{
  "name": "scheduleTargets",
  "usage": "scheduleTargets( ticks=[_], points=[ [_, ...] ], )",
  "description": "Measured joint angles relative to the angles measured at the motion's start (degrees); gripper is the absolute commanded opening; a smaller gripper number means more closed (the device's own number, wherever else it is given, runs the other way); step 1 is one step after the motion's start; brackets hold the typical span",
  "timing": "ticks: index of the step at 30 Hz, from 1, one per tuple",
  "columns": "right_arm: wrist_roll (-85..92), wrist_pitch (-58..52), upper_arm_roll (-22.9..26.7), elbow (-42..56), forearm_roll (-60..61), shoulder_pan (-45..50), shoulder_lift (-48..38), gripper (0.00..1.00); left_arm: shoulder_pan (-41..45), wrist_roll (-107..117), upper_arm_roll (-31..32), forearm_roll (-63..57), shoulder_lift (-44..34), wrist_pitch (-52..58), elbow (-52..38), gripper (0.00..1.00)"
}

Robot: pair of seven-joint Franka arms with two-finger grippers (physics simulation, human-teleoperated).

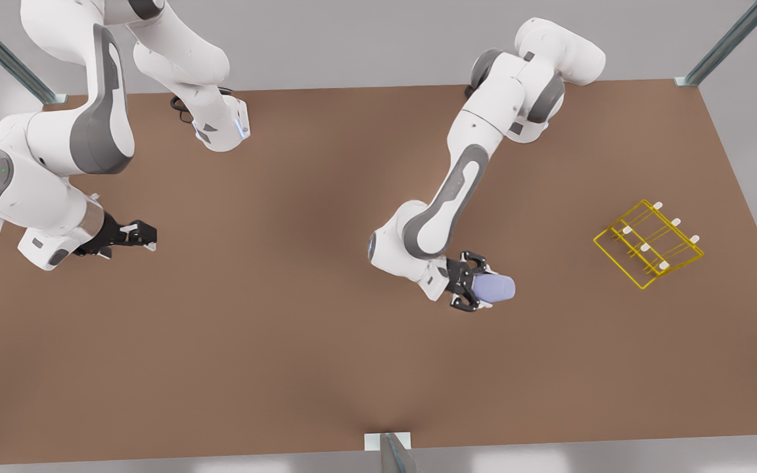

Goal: Place the cup on the cup holder

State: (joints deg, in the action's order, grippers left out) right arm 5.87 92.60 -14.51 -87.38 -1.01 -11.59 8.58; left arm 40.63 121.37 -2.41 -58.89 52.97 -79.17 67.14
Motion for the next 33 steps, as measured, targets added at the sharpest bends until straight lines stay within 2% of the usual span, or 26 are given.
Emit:
scheduleTargets(
  ticks=[8, 17, 23, 33],
  points=[
    [-0.03, -0.03, 0.01, -0.01, 0.00, -0.16, 0.01, 1.00, -6.18, 3.92, -1.62, -4.88, -0.25, 7.79, 8.90, 0.79],
    [-0.06, -0.19, 0.03, -0.01, 0.00, -0.17, -0.01, 1.00, -18.93, 9.94, -1.71, -14.52, 0.07, 11.73, 16.25, 0.78],
    [-0.07, -0.26, 0.02, -0.06, 0.00, -0.14, 0.00, 1.00, -17.95, 13.97, -1.64, -17.69, -2.80, 13.75, 19.27, 0.78],
    [-0.08, -0.28, -0.01, -0.10, 0.00, -0.22, 0.01, 1.00, -21.76, 21.56, -1.70, -18.94, -6.94, 16.58, 32.21, 0.78]
  ],
)
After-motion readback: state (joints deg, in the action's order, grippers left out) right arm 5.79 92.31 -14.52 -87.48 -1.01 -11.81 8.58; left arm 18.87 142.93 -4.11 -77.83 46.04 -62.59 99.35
